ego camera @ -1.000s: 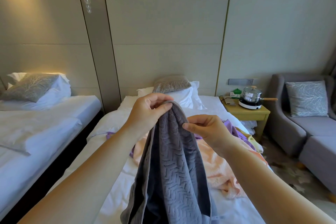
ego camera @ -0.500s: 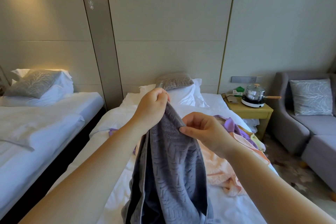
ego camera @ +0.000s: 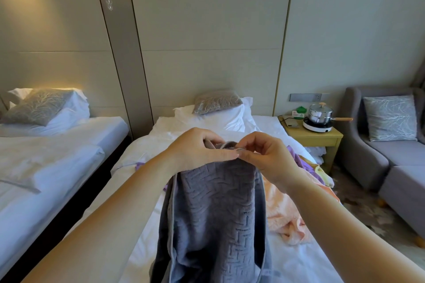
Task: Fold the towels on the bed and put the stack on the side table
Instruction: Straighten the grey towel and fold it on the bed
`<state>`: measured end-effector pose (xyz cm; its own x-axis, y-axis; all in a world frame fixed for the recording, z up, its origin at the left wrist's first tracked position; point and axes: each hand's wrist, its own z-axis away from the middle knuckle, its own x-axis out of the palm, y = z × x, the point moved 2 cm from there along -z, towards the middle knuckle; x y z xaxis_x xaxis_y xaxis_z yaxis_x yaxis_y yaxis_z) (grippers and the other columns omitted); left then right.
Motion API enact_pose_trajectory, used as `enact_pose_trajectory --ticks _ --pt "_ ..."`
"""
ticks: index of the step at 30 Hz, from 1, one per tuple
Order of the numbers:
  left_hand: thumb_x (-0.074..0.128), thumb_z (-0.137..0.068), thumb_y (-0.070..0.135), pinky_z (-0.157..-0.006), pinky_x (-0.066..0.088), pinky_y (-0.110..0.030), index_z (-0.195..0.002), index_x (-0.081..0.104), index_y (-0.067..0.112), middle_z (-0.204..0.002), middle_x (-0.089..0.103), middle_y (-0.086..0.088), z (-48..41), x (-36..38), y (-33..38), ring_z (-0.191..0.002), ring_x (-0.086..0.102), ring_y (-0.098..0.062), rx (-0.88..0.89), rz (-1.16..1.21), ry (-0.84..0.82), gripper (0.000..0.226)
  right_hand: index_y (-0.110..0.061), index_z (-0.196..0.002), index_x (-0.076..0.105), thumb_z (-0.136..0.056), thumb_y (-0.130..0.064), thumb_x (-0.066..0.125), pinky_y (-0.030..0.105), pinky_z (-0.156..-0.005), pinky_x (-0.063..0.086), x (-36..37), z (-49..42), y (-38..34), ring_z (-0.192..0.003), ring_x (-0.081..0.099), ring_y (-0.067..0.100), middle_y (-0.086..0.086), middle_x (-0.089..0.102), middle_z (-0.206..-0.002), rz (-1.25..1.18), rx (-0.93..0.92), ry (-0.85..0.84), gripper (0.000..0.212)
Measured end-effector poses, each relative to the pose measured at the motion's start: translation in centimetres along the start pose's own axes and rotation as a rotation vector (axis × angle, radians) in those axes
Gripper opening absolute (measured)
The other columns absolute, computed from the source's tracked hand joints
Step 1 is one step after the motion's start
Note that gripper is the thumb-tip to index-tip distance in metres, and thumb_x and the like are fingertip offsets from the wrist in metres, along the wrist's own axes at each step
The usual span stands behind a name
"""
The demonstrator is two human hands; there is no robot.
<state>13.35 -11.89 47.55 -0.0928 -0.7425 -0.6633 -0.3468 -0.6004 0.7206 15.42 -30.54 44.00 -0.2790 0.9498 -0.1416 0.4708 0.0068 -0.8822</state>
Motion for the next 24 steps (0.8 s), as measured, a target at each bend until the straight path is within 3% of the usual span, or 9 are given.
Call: enact_pose_trajectory --ticks 2,4,6,9,11,15,20,24 --pt "0.072 -0.079 0.045 -0.073 0.048 -0.031 -0.086 0.077 0.028 -0.084 0.073 -0.004 -0.1 -0.5 0.1 -0.076 0.061 -0.012 0.017 -0.024 0.041 0.019 -0.014 -0.081 0.070 -0.079 -0.004 0.073 0.052 -0.082 0.050 0.1 0.1 0.4 -0.082 0.060 0.029 0.016 0.068 -0.086 -0.008 0.012 -0.008 0.010" --pt "0.067 -0.086 0.038 -0.079 0.052 -0.036 -0.086 0.077 0.029 -0.084 0.073 0.004 -0.3 -0.8 0.0 -0.081 0.064 -0.010 0.033 -0.118 0.096 0.013 -0.019 -0.080 0.071 -0.080 -0.007 0.073 0.043 -0.080 0.052 0.3 0.4 0.8 -0.082 0.061 0.023 0.006 0.069 -0.084 -0.001 0.028 -0.032 0.012" --pt "0.065 -0.085 0.046 -0.085 0.052 -0.038 -0.090 0.076 0.030 -0.089 0.072 0.012 -0.3 -0.8 0.3 -0.089 0.064 -0.009 0.065 -0.131 0.112 0.020 -0.021 -0.079 0.070 -0.083 -0.010 0.071 0.035 -0.077 0.050 0.5 0.7 1.3 -0.079 0.061 0.017 0.002 0.068 -0.080 -0.016 0.056 -0.036 0.011" --pt "0.068 -0.067 0.066 -0.083 0.050 -0.024 -0.095 0.073 0.036 -0.091 0.070 0.019 0.2 -0.6 0.7 -0.090 0.063 0.001 0.076 -0.060 0.063 0.041 -0.019 -0.078 0.069 -0.085 -0.018 0.070 0.031 -0.073 0.050 0.5 0.7 1.5 -0.074 0.060 0.013 0.004 0.068 -0.078 0.009 0.086 0.037 0.007" --pt "0.076 -0.066 0.058 -0.080 0.050 -0.023 -0.095 0.074 0.034 -0.090 0.071 0.017 0.2 -0.5 0.5 -0.088 0.064 0.001 0.098 -0.057 0.070 0.037 -0.019 -0.077 0.069 -0.084 -0.016 0.071 0.029 -0.071 0.051 0.4 0.3 1.3 -0.074 0.062 0.012 0.004 0.070 -0.078 -0.001 0.082 0.073 0.008" --pt "0.077 -0.075 0.037 -0.071 0.049 -0.018 -0.081 0.077 0.029 -0.082 0.072 0.016 -0.1 -1.1 0.3 -0.079 0.065 -0.001 0.158 -0.020 0.259 0.010 -0.021 -0.074 0.070 -0.082 -0.012 0.072 0.033 -0.073 0.052 0.5 0.0 0.5 -0.074 0.062 0.014 0.005 0.070 -0.078 -0.027 0.033 0.090 0.012" --pt "0.073 -0.081 0.028 -0.073 0.049 -0.017 -0.081 0.076 0.022 -0.081 0.072 0.012 -0.2 -1.2 0.1 -0.078 0.065 -0.001 0.157 0.067 0.359 0.006 -0.025 -0.079 0.064 -0.083 -0.013 0.071 0.037 -0.074 0.051 1.0 0.1 0.4 -0.077 0.059 0.017 0.000 0.065 -0.079 -0.059 0.014 0.035 0.015" --pt "0.064 -0.090 0.022 -0.069 0.039 -0.007 -0.082 0.068 0.023 -0.079 0.065 0.013 -0.3 -1.3 0.3 -0.073 0.057 0.005 0.162 0.050 0.444 0.008 -0.016 -0.092 0.058 -0.081 -0.018 0.070 0.040 -0.079 0.054 1.3 0.7 0.6 -0.081 0.063 0.025 0.009 0.065 -0.084 -0.170 0.088 -0.120 0.016"
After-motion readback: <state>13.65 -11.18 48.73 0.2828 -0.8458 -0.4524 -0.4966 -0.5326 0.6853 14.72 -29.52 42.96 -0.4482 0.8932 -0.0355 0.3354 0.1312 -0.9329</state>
